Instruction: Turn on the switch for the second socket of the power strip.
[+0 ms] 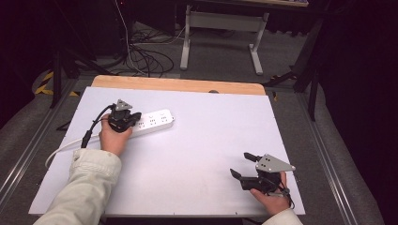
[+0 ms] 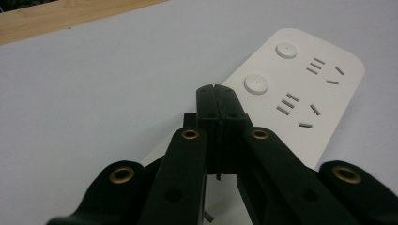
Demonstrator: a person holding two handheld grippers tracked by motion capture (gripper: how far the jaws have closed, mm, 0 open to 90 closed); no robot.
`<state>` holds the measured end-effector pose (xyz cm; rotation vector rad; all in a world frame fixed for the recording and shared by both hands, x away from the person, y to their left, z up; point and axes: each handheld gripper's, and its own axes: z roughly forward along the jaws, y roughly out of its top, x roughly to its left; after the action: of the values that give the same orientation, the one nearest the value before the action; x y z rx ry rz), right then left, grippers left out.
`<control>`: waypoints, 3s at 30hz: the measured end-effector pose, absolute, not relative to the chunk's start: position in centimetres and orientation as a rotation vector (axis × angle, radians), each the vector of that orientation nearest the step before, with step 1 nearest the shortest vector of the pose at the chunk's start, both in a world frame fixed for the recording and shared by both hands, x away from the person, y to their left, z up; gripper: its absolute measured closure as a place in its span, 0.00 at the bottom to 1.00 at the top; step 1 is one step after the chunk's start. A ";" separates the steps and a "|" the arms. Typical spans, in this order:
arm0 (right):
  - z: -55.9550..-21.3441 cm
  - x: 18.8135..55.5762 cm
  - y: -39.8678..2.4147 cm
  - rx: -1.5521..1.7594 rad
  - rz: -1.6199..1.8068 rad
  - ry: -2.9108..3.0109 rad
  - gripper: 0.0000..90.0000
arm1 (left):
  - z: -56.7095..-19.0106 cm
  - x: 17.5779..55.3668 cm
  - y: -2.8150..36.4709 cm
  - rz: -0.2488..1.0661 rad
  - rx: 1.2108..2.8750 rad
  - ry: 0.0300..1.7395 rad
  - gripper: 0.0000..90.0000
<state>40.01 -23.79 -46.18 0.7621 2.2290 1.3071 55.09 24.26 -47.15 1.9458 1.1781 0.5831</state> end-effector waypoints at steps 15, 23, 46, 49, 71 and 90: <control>-46.1 39.9 -23.8 0.761 1.306 2.226 0.26 | -47.1 55.1 24.0 0.584 1.957 1.197 1.00; -46.2 39.9 -23.8 0.762 1.307 2.227 0.26 | -47.1 55.2 23.9 0.587 1.965 1.208 1.00; -46.2 39.9 -23.7 0.756 1.309 2.231 0.26 | -46.6 55.5 23.4 0.580 2.010 1.244 1.00; -46.2 39.9 -23.7 0.754 1.307 2.230 0.26 | -46.5 55.6 23.2 0.585 2.030 1.249 1.00; -46.1 39.9 -23.7 0.757 1.309 2.228 0.26 | -42.9 53.6 24.7 0.549 1.908 1.165 1.00; -46.1 40.0 -23.7 0.755 1.308 2.228 0.26 | -40.9 51.9 24.6 0.564 1.876 1.107 1.00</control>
<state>39.98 -23.73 -46.13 0.7555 2.2284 1.3076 51.93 24.63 -40.87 1.8757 1.1066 0.5638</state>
